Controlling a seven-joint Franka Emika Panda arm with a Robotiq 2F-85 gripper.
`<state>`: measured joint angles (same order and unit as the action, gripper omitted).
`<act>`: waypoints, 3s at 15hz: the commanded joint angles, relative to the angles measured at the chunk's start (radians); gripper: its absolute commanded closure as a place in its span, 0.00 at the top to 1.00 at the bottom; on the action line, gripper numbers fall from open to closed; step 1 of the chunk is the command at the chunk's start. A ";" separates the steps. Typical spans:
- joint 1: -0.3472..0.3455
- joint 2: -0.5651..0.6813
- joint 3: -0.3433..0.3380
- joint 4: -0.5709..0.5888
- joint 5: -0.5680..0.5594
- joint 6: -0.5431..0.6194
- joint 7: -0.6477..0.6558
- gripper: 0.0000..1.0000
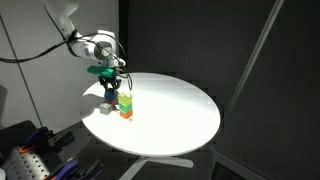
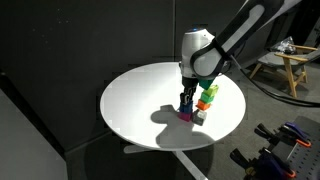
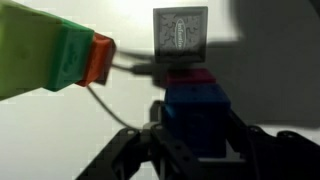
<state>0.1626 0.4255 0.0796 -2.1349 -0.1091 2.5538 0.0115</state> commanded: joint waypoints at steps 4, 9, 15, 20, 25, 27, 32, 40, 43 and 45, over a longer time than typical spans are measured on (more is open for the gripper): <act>0.023 -0.029 -0.022 0.022 -0.039 -0.031 0.041 0.31; 0.022 -0.058 -0.025 0.007 -0.048 -0.048 0.043 0.31; 0.013 -0.098 -0.017 -0.013 -0.045 -0.088 0.036 0.31; 0.002 -0.140 -0.009 -0.051 -0.035 -0.099 0.017 0.31; -0.004 -0.182 -0.009 -0.118 -0.039 -0.077 0.011 0.31; -0.007 -0.197 -0.011 -0.143 -0.042 -0.067 0.013 0.31; -0.017 -0.223 -0.014 -0.195 -0.048 -0.059 0.011 0.31; -0.016 -0.233 -0.024 -0.247 -0.095 -0.031 0.020 0.31; -0.015 -0.228 -0.030 -0.254 -0.121 -0.017 0.026 0.31; -0.014 -0.225 -0.033 -0.256 -0.132 -0.012 0.029 0.31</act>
<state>0.1526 0.2259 0.0520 -2.3653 -0.2034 2.5253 0.0179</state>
